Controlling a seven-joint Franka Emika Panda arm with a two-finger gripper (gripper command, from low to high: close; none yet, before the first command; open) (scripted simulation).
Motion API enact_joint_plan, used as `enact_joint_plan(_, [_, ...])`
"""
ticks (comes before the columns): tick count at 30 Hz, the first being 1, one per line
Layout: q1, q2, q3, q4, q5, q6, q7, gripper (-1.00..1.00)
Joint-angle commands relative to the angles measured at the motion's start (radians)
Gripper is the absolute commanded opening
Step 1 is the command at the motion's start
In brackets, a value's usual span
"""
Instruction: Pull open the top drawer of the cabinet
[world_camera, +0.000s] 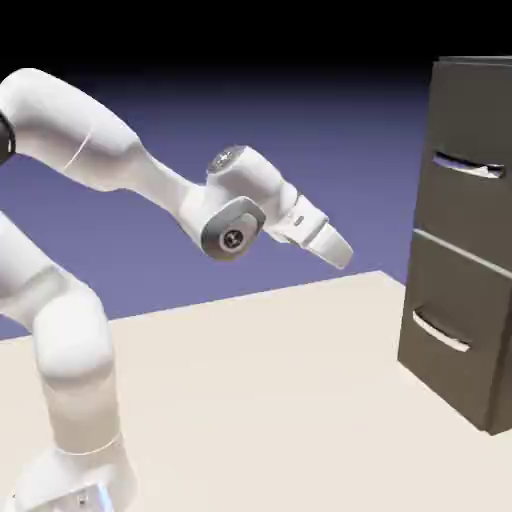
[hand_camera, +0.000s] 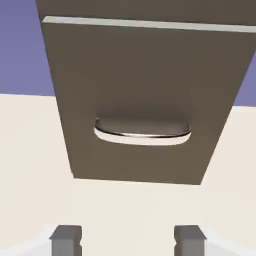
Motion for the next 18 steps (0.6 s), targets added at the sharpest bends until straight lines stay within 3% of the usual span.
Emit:
enact_joint_plan(1, [0.025,-0.001,-0.023,0.014,-0.044,-0.005,0.01,0.0])
enact_joint_plan(18, [0.447,-0.014,-0.405,0.253,-0.783,-0.082,0.172,0.0])
